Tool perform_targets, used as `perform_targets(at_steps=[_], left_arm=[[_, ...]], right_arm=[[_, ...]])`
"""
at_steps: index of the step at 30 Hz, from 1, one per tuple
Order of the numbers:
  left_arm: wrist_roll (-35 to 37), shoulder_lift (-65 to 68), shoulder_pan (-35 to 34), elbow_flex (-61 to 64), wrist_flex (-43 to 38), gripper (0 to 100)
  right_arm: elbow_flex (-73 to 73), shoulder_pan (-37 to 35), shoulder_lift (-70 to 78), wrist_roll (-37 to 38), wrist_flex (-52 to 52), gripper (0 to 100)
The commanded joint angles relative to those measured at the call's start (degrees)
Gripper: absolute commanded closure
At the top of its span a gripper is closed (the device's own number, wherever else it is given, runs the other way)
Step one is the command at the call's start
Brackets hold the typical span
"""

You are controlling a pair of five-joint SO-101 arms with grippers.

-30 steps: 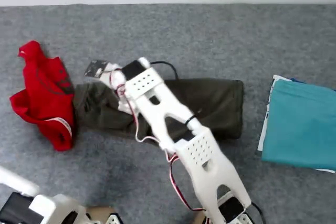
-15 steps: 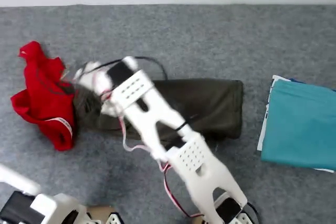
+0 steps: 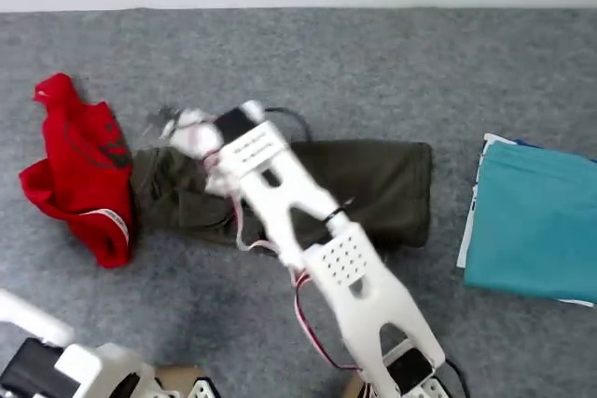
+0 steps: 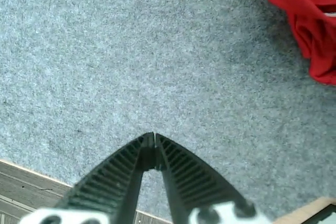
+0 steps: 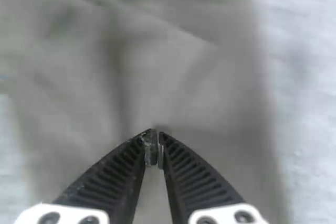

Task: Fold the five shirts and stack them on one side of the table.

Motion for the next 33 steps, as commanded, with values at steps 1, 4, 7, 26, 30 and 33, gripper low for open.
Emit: perform_targets(at_steps=[1,4,7,26,30,33], left_arm=[[-0.09,-2.64,0.53,-0.22,0.44,98],[-0.09,-2.46,0.53,-0.22,0.44,98],[-0.09,-2.37,0.53,-0.22,0.44,98],[-0.09,-2.37,0.62,-0.22,0.44,98],[-0.09,-2.37,0.62,-0.22,0.44,98],[-0.09,-2.37,0.62,-0.22,0.44,98]], right_arm=[[-6.95,2.07,-0.22,1.85,-0.57,99.0],[-11.87,-1.19,-0.92,0.62,5.49,99.0],[-15.91,-6.64,-1.1,-0.7,11.38,99.0],[-13.36,1.45,8.48,0.97,-7.34,99.0],[-16.09,1.36,5.41,0.97,-6.02,99.0],[-18.02,-1.8,3.3,0.88,-1.36,99.0]])
